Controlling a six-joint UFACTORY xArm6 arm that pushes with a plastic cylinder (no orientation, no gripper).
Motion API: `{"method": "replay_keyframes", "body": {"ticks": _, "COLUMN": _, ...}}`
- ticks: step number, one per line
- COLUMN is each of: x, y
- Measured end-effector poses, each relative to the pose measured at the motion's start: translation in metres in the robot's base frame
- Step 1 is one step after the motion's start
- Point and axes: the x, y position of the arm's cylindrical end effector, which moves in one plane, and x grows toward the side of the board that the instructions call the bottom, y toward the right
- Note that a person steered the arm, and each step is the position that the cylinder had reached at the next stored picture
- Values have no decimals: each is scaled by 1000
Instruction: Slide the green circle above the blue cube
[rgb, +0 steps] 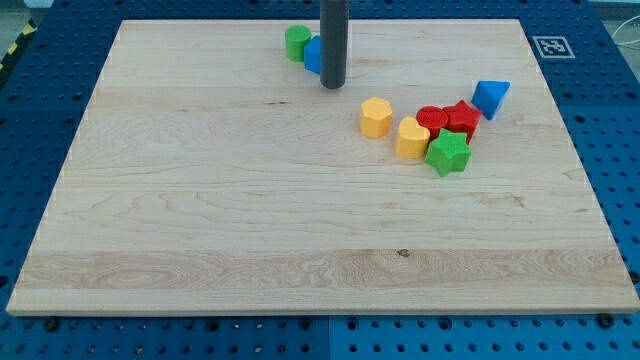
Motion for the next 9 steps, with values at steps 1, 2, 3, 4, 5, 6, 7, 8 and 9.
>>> {"method": "replay_keyframes", "body": {"ticks": 1, "x": 4, "y": -18}}
{"method": "replay_keyframes", "body": {"ticks": 2, "x": -12, "y": -49}}
{"method": "replay_keyframes", "body": {"ticks": 3, "x": -56, "y": -67}}
{"method": "replay_keyframes", "body": {"ticks": 4, "x": -76, "y": -65}}
{"method": "replay_keyframes", "body": {"ticks": 5, "x": -82, "y": -65}}
{"method": "replay_keyframes", "body": {"ticks": 6, "x": -88, "y": -100}}
{"method": "replay_keyframes", "body": {"ticks": 7, "x": -109, "y": -111}}
{"method": "replay_keyframes", "body": {"ticks": 8, "x": -116, "y": -94}}
{"method": "replay_keyframes", "body": {"ticks": 9, "x": -116, "y": -75}}
